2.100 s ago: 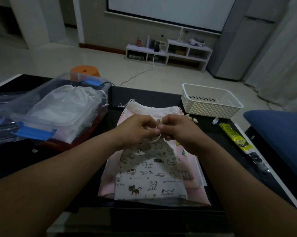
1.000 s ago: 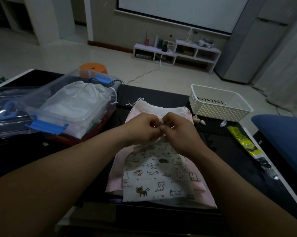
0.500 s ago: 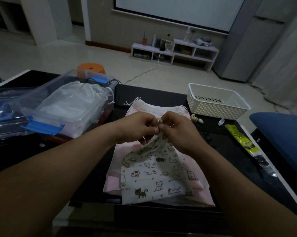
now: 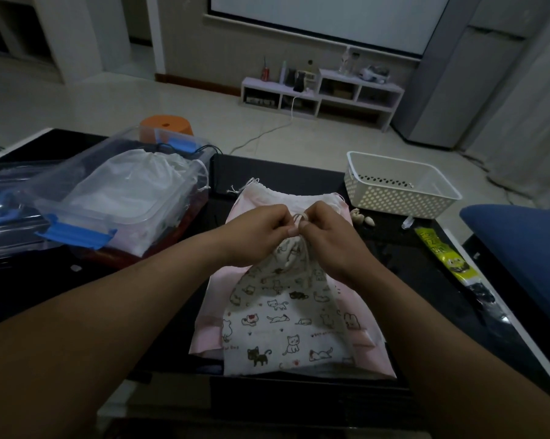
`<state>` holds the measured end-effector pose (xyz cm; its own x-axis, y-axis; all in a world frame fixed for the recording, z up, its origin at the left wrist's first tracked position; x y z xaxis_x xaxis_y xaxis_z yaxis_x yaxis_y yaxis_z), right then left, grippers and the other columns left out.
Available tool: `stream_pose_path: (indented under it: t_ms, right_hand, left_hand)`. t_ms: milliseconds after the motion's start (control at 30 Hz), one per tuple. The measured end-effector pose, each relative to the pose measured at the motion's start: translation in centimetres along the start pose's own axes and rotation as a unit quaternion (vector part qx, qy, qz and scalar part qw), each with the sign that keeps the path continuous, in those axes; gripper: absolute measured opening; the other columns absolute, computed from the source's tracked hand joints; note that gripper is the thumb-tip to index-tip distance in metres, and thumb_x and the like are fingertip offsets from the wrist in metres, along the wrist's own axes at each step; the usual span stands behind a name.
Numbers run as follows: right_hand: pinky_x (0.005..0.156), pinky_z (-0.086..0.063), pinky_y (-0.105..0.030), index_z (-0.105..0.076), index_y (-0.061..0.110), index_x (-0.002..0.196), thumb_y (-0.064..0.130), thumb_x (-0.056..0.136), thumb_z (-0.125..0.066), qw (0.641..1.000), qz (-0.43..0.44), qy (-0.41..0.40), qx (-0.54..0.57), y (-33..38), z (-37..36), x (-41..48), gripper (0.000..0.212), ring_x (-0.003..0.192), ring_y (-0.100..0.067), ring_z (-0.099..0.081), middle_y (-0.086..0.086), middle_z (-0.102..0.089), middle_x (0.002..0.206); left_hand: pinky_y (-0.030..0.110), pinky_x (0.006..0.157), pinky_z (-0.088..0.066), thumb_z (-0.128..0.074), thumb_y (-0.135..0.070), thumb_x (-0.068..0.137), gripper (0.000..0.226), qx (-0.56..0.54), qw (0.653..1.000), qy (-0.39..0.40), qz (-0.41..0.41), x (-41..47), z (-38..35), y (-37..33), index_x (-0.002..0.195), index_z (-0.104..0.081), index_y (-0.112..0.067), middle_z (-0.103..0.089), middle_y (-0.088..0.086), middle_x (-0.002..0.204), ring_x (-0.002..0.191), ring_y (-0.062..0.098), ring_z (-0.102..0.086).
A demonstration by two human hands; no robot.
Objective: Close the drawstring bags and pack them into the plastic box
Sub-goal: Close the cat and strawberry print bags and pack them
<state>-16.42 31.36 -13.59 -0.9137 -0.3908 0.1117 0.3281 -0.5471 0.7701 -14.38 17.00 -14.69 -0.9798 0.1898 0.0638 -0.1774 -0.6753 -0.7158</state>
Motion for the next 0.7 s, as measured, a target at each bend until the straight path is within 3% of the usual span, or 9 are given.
stream_pose_path:
  t_ms: [200,333,433,500,567,700]
  right_hand:
    - [0.064,-0.04,-0.032,-0.06,0.009,0.099,0.022,0.105,-0.052,1.0,-0.006,-0.015,0.009,-0.1,0.3,0.1,0.016,0.071,-0.012,-0.047,0.0,-0.056,0.081]
    - [0.061,-0.039,-0.029,-0.06,0.008,0.098,0.02,0.106,-0.052,1.0,-0.004,-0.028,0.005,-0.1,0.3,0.0,0.017,0.068,-0.011,-0.046,0.001,-0.055,0.079]
    - [0.061,-0.038,-0.028,-0.059,0.008,0.098,0.022,0.107,-0.052,1.0,-0.001,-0.026,0.001,0.0,0.1,0.0,0.018,0.068,-0.01,-0.046,0.002,-0.055,0.078]
    - [0.061,-0.039,-0.028,-0.06,0.01,0.098,0.023,0.107,-0.052,1.0,0.001,-0.025,-0.002,-0.1,0.1,0.0,0.018,0.069,-0.01,-0.047,0.002,-0.056,0.079]
    - [0.062,-0.04,-0.027,-0.06,0.011,0.097,0.024,0.107,-0.053,1.0,0.005,-0.03,-0.007,-0.2,0.3,0.0,0.018,0.069,-0.009,-0.048,0.002,-0.057,0.079]
    - [0.063,-0.042,-0.028,-0.061,0.016,0.091,0.025,0.104,-0.056,0.998,0.008,-0.054,-0.017,-0.3,1.0,-0.1,0.017,0.068,-0.008,-0.051,0.005,-0.06,0.078]
  left_hand:
    - [0.034,0.076,-0.052,-0.058,-0.033,0.105,0.016,-0.063,0.997,0.012,0.04,-0.1,0.3,1.0,0.104,-0.065,-0.019,-0.07,0.005,0.098,0.08,0.011,-0.057]
    - [0.039,0.081,-0.051,-0.06,-0.011,0.1,0.007,-0.222,0.972,-0.031,0.075,0.2,-0.1,1.4,0.103,-0.065,-0.006,-0.066,0.01,0.095,0.085,0.019,-0.059]
    - [0.037,0.083,-0.054,-0.059,-0.005,0.099,0.01,-0.271,0.958,-0.046,0.083,0.4,-0.7,1.4,0.107,-0.065,-0.004,-0.067,0.012,0.098,0.087,0.021,-0.063]
    - [0.028,0.081,-0.057,-0.061,-0.011,0.101,0.011,-0.218,0.973,-0.041,0.063,0.4,-0.7,1.1,0.108,-0.069,-0.01,-0.073,0.003,0.1,0.087,0.014,-0.068]
    - [0.017,0.076,-0.052,-0.06,-0.02,0.103,0.013,-0.066,0.997,-0.043,0.017,0.5,-0.5,0.6,0.107,-0.072,-0.017,-0.073,-0.005,0.097,0.088,0.008,-0.067]
    - [0.025,0.072,-0.045,-0.055,-0.023,0.104,0.019,0.108,0.991,-0.061,-0.056,0.4,-0.5,0.2,0.098,-0.071,-0.016,-0.068,-0.006,0.093,0.084,0.011,-0.06]
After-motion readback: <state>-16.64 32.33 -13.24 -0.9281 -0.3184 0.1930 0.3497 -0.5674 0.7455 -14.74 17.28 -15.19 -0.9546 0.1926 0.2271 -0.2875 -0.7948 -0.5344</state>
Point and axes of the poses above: each hand's wrist, its own x-axis towards the middle knuckle, its own z-axis out of the back of the hand, y = z × x, the point moved 6 cm from there along x, towards the middle knuckle
